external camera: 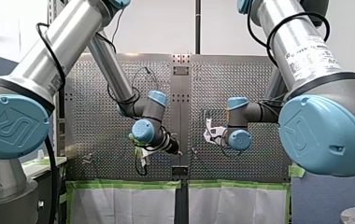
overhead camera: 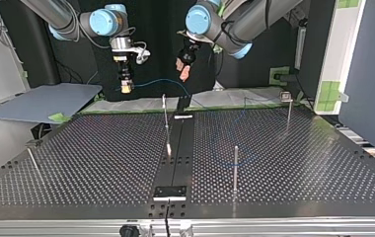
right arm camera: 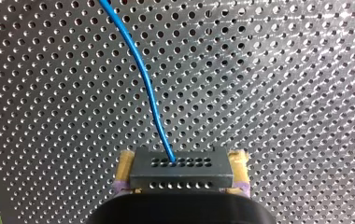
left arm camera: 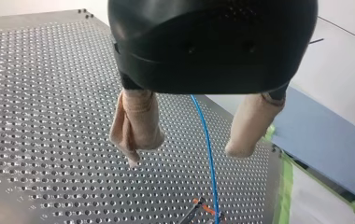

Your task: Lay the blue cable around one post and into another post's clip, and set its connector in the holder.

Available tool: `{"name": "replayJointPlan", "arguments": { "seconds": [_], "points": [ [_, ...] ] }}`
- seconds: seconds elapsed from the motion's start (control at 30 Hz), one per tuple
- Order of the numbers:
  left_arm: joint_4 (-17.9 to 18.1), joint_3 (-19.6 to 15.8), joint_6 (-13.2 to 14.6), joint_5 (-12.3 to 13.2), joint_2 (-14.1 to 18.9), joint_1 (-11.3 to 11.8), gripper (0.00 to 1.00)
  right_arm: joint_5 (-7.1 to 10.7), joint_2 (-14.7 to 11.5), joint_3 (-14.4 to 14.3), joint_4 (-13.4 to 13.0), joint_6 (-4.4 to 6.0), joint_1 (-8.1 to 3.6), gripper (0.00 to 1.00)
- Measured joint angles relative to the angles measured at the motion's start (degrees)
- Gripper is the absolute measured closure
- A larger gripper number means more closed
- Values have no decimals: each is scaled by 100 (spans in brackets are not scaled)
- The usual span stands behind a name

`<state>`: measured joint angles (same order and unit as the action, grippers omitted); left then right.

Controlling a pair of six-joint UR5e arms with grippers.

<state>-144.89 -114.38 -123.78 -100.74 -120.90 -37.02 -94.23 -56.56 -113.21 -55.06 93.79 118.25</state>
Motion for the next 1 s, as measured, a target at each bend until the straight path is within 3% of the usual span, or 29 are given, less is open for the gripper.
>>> {"name": "replayJointPlan", "arguments": {
  "seconds": [0.2, 0.4, 0.73, 1.0],
  "points": [
    [341, 10, -305, 173, -302, 26, 0, 12, 0, -1, -5, 28, 19, 100],
    [673, 75, -475, 101, -586, 98, 0, 72, -1, -2, -6, 38, 52, 100],
    [1179, 151, -699, -14, -638, 153, 0, 84, -1, -3, -8, 46, 104, 100],
    [1642, 183, -1126, 325, -640, 154, 0, 174, -1, -3, -49, 70, 156, 100]
  ]
}}
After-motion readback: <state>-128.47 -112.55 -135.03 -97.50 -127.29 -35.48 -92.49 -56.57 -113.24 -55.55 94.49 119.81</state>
